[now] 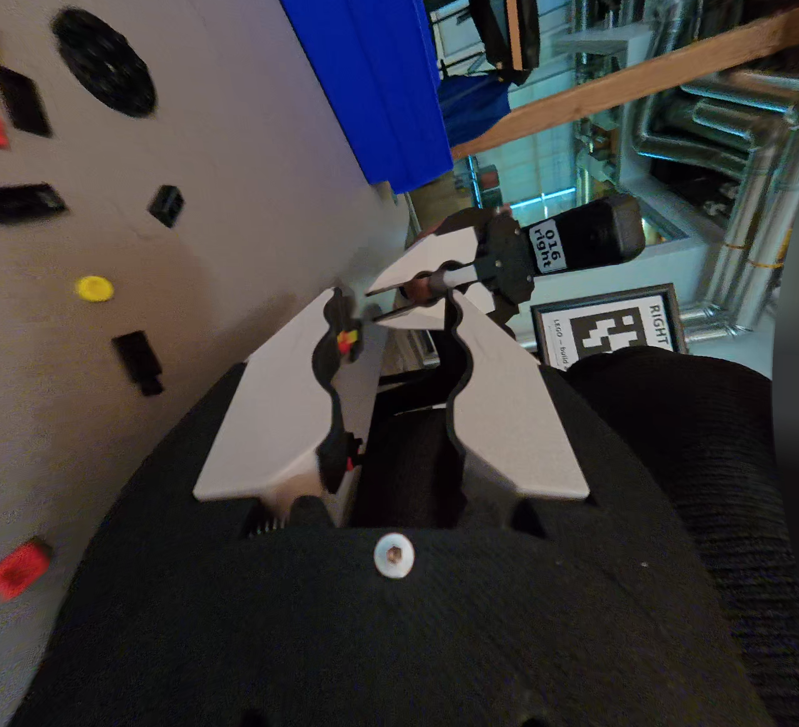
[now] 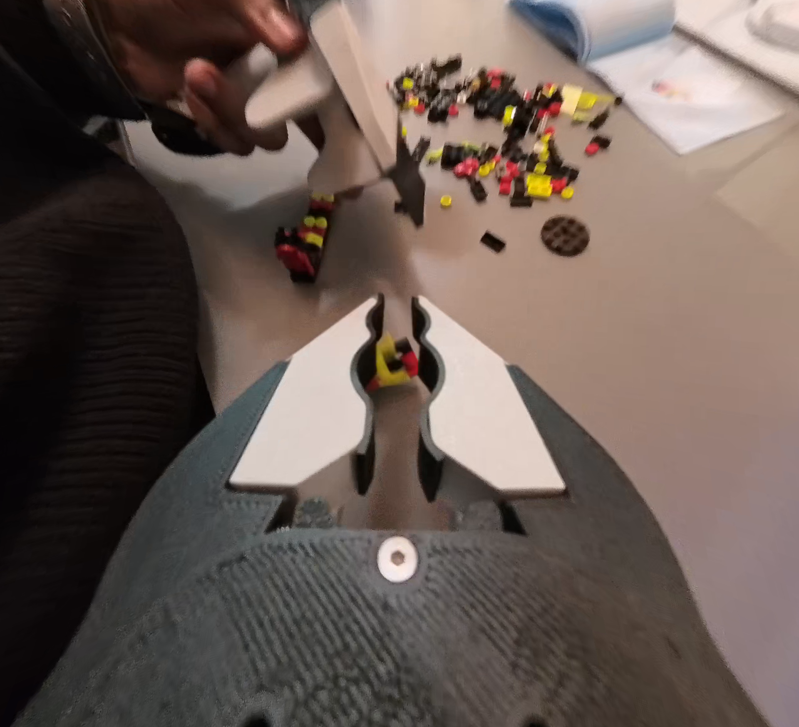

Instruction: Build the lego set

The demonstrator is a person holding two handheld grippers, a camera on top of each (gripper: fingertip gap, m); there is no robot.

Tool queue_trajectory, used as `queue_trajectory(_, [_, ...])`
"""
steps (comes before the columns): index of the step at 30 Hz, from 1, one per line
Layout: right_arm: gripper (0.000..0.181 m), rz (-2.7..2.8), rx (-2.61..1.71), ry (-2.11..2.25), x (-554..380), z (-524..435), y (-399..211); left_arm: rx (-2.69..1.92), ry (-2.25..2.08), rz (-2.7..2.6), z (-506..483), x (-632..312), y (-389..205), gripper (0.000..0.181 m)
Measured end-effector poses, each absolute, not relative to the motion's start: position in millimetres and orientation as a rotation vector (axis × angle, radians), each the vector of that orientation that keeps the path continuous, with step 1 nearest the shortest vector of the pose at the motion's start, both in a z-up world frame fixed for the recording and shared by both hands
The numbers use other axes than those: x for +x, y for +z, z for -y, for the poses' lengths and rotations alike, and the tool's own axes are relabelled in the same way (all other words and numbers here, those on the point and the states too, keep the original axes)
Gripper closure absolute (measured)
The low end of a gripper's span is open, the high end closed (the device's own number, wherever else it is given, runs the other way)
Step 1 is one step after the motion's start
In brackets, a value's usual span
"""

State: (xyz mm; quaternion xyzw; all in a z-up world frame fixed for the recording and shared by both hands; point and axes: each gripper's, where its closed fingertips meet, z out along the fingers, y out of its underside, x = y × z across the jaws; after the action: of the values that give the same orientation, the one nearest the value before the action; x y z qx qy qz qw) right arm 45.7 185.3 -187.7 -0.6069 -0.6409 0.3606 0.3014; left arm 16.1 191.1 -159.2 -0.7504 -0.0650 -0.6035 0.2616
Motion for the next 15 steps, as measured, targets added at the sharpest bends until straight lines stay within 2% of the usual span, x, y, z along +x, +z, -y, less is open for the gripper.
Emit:
queue_trajectory(3, [0.165,1.772,-1.715,0.884,51.3,-188.7,-212.0,-2.031,-1.608,0.194,-192.9,7.1,-161.3,0.136])
queue_trajectory(11, [0.157,1.57,-1.699,0.824,68.9,-228.8,-181.9,-2.025,-1.646,0.186,-191.1,10.8,-162.7,0.138])
queue_trajectory(15, [0.154,1.661,-1.673,0.895,65.9,-210.2,-187.5,-2.031,-1.633,0.181,-191.5,10.3,-163.4,0.139])
